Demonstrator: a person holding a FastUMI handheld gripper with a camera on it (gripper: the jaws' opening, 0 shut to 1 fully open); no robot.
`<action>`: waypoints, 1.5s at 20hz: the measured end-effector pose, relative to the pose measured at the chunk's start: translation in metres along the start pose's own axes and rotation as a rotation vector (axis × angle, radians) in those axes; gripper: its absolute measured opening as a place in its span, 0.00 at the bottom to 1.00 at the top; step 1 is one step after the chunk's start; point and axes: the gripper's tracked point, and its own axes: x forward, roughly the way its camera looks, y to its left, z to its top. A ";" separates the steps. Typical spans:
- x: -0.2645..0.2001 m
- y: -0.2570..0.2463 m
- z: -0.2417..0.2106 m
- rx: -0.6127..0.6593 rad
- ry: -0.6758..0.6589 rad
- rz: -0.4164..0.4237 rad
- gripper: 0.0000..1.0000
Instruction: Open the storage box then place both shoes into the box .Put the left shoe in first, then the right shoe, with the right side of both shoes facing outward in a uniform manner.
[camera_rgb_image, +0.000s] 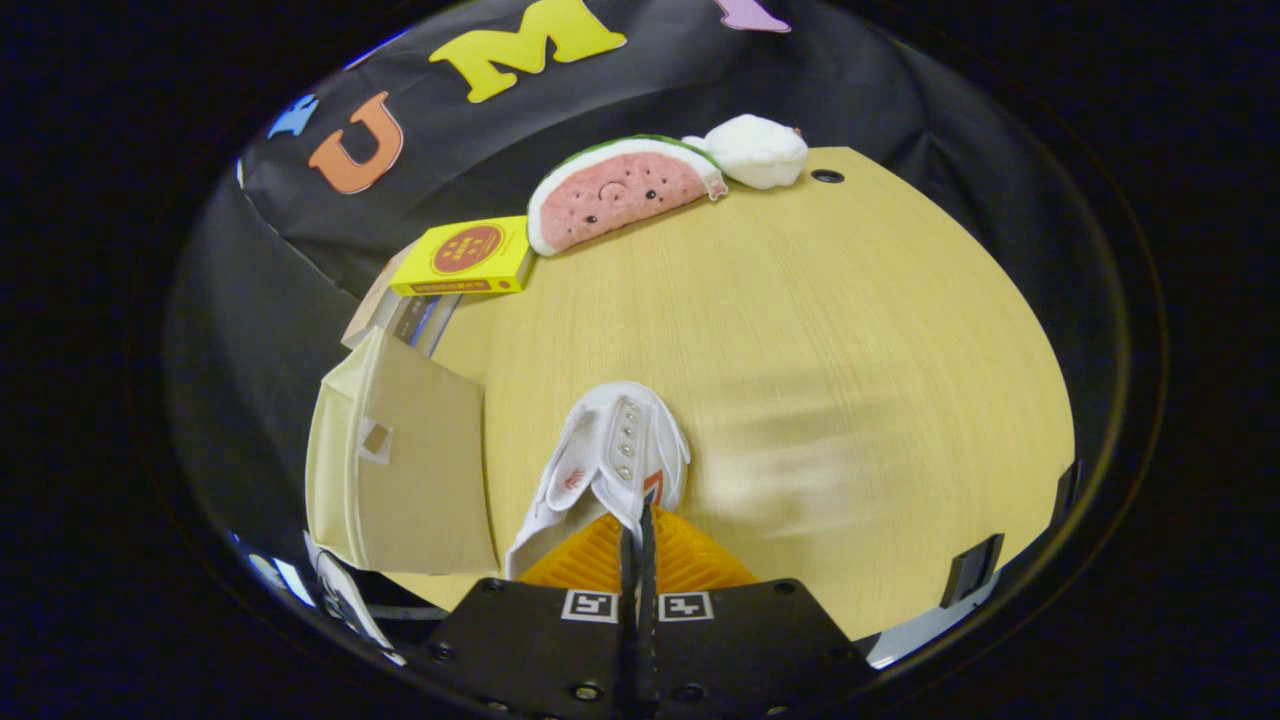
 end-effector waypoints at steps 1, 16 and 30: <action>-0.003 0.007 0.001 0.003 0.002 0.018 0.00; -0.073 0.169 0.033 -0.056 -0.138 0.185 0.00; -0.013 0.269 0.010 -0.251 -0.257 0.060 0.00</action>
